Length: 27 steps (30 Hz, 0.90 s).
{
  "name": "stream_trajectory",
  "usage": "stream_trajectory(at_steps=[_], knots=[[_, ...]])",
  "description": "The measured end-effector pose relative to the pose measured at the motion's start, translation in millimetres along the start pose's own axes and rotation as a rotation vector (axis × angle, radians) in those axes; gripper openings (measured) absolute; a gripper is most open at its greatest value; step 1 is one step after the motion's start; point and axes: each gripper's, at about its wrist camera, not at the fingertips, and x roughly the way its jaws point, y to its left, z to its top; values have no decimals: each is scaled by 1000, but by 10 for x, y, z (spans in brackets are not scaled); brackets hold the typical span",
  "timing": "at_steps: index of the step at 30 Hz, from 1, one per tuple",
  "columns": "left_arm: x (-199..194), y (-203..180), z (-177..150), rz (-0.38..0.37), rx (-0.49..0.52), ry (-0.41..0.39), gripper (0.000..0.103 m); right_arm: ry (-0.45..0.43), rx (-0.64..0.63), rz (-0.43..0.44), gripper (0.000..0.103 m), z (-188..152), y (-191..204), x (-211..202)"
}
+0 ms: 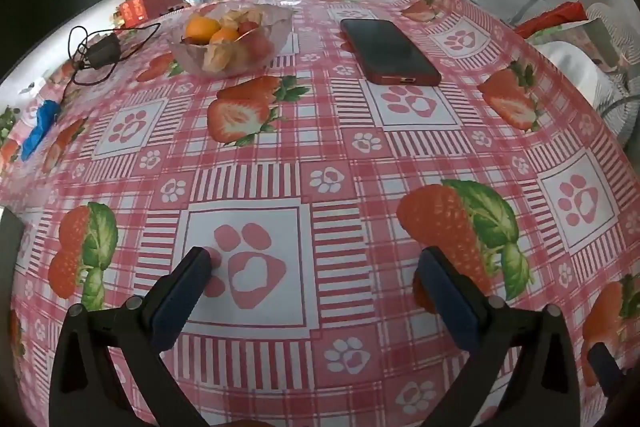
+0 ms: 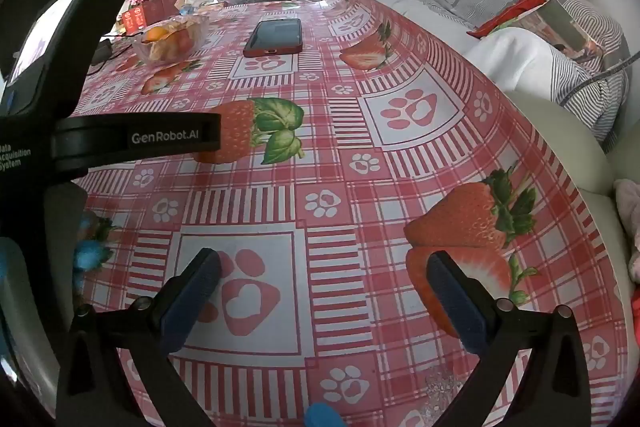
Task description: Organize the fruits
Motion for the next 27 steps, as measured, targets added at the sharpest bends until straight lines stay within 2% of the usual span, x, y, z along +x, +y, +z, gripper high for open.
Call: stream_trajectory(at_steps=[5,27], knots=[[-8,22,-6,-65,-52,-13,103,-2,-3,-4,103,-1,4,-2],[-11,15,-6,-72,-56,-11,103,-1,-2,-4,103,-2,3,4]])
